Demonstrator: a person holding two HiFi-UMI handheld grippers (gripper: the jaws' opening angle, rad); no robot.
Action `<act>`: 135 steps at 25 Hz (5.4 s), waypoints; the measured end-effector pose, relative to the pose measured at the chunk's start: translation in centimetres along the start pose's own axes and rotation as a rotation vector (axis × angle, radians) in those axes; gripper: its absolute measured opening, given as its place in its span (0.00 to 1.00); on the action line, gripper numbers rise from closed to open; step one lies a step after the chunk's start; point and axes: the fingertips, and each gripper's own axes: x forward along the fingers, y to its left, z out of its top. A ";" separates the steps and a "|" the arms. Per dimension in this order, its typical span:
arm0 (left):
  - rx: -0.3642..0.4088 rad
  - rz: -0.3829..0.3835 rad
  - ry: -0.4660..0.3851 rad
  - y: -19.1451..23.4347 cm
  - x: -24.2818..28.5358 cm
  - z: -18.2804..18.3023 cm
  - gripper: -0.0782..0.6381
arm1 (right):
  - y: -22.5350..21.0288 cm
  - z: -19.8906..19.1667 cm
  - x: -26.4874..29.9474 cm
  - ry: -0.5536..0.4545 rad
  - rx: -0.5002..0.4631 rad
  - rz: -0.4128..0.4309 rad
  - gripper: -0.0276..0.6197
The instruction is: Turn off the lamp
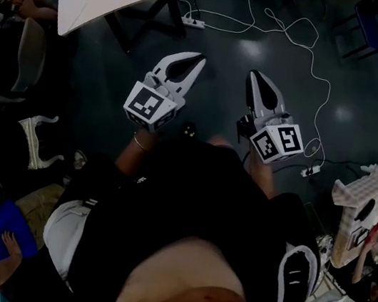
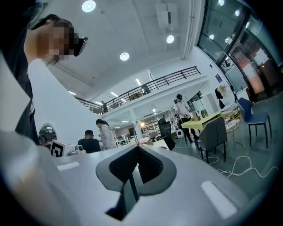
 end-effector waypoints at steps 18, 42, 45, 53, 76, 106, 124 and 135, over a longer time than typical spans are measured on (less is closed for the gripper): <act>0.005 0.139 0.016 3.2 1.4 0.1 0.12 | -2.1 0.9 4.4 0.027 0.017 0.115 0.04; 0.017 0.205 0.049 8.1 14.3 1.2 0.12 | -14.4 4.5 11.3 0.030 0.057 0.166 0.04; 0.018 0.228 0.047 8.8 14.9 1.3 0.12 | -15.1 4.5 12.4 0.037 0.052 0.194 0.04; 0.030 0.291 0.053 10.1 16.1 1.1 0.12 | -16.7 4.6 14.6 0.050 0.089 0.254 0.04; 0.031 0.370 0.065 12.8 16.2 0.4 0.12 | -17.3 3.4 18.3 0.094 0.121 0.328 0.04; 0.026 0.280 0.067 23.4 21.2 1.3 0.12 | -19.8 4.5 28.1 0.086 0.071 0.239 0.04; 0.015 0.231 0.044 29.9 22.1 2.3 0.12 | -19.4 4.7 34.2 0.088 0.051 0.200 0.04; 0.005 0.185 0.045 33.2 22.4 2.0 0.12 | -18.9 4.4 37.0 0.081 0.044 0.151 0.04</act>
